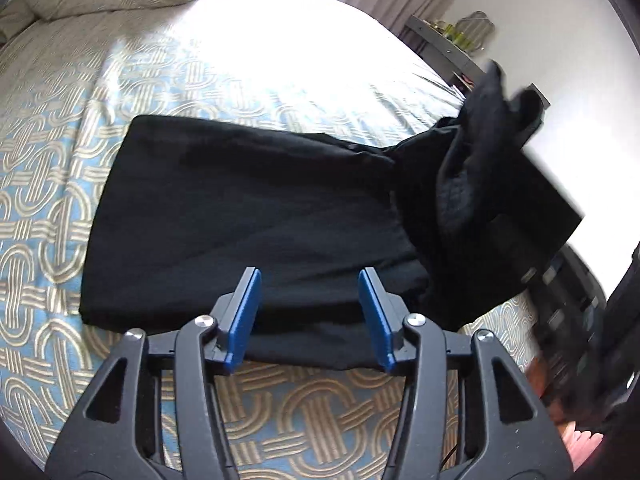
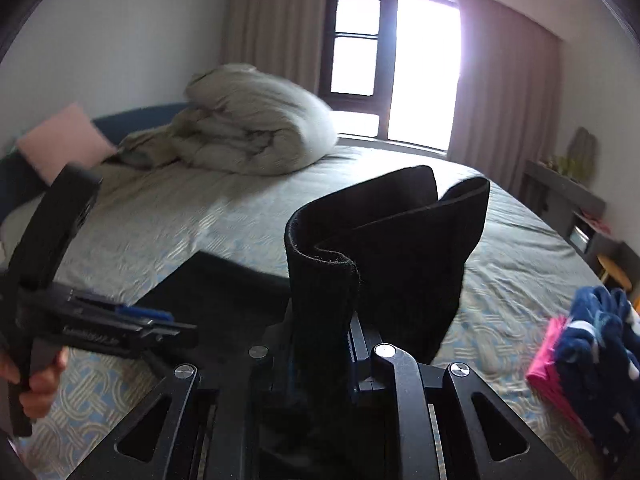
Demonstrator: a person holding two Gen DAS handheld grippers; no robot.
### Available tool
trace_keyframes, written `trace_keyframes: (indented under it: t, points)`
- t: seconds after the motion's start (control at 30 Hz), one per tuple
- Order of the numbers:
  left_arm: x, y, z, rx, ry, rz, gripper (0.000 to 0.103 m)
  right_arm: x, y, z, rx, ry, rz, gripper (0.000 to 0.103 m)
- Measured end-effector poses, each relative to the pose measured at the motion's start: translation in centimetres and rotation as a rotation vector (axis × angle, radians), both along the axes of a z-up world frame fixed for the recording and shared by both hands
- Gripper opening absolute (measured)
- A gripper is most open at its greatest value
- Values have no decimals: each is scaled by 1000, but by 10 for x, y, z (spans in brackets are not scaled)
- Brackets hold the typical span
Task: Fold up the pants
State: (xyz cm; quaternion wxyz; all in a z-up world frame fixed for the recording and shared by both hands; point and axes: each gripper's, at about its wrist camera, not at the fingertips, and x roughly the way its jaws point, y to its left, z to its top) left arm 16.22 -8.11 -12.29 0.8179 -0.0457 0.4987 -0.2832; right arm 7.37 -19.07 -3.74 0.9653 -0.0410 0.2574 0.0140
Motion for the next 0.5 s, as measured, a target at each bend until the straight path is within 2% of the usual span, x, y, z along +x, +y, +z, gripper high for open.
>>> trace_keyframes:
  t: [0.1, 0.2, 0.33, 0.4, 0.5]
  points:
    - [0, 9, -7, 3, 15, -2, 58, 13, 39, -31, -42, 105, 89, 20]
    - [-1, 17, -12, 1, 24, 3, 59, 18, 59, -55, -77, 198, 156, 23]
    - [3, 32, -19, -42, 71, 24, 59, 7, 71, -64, -134, 209, 193, 33]
    - [6, 34, -19, -65, 89, 34, 59, 2, 65, -63, -115, 214, 206, 40]
    - [6, 38, -18, -119, 112, 27, 61, -8, 45, -56, -13, 224, 219, 51]
